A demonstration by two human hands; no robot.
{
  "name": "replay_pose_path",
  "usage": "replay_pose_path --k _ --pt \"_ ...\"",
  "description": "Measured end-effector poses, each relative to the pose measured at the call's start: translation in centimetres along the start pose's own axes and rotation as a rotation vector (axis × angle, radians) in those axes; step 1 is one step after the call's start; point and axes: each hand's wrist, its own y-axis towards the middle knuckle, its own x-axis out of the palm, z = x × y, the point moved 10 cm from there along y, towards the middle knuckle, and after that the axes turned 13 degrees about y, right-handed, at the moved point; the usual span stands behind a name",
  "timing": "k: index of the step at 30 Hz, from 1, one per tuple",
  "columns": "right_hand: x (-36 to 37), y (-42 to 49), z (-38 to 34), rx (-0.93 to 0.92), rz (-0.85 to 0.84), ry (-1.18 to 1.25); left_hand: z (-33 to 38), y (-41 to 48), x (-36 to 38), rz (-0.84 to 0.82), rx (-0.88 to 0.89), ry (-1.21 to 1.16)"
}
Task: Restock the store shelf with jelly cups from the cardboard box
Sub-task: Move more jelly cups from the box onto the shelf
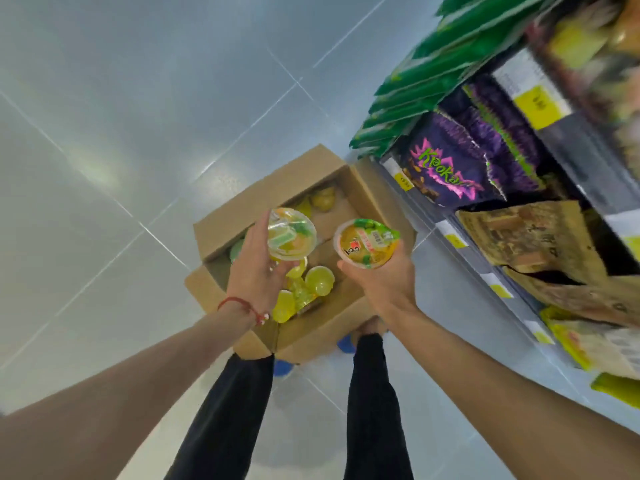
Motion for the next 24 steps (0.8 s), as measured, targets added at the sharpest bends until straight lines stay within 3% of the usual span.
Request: replay_pose_path --k 8,24 --pt "-4.9 -13.0 -8.7 -0.152 0.048 0.305 10.0 -8.5 -10.6 0.068 0.302 0.039" --pt "-30.4 -33.1 -14.8 -0.453 0.098 0.406 30.8 -31.0 -13.2 0.143 0.563 -0.147"
